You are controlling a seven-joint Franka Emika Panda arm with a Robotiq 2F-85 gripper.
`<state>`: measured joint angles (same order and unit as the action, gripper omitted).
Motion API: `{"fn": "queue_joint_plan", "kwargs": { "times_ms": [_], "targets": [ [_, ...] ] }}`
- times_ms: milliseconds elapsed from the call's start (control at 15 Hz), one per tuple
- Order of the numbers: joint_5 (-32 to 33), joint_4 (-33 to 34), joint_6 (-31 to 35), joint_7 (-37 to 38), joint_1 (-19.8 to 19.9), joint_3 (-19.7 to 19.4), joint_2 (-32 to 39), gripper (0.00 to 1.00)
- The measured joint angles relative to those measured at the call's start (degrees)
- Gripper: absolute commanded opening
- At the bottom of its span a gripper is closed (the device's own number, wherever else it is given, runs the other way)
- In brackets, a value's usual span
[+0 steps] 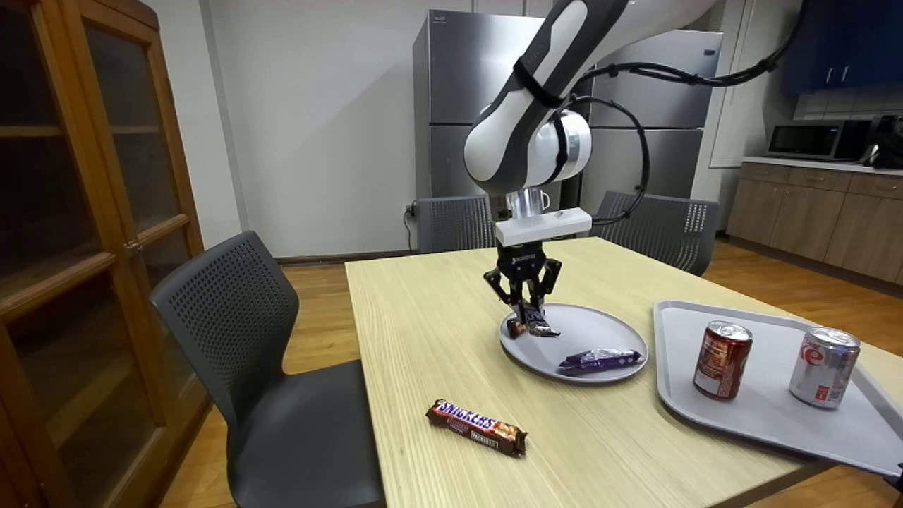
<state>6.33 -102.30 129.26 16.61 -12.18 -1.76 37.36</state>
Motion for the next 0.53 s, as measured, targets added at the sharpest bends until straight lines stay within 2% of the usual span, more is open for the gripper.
{"fn": "queue_joint_plan", "kwargs": {
  "times_ms": [533],
  "targets": [
    [0.08,-0.53,0.00,-0.15,-3.71,3.22,1.06,0.06]
  ]
}}
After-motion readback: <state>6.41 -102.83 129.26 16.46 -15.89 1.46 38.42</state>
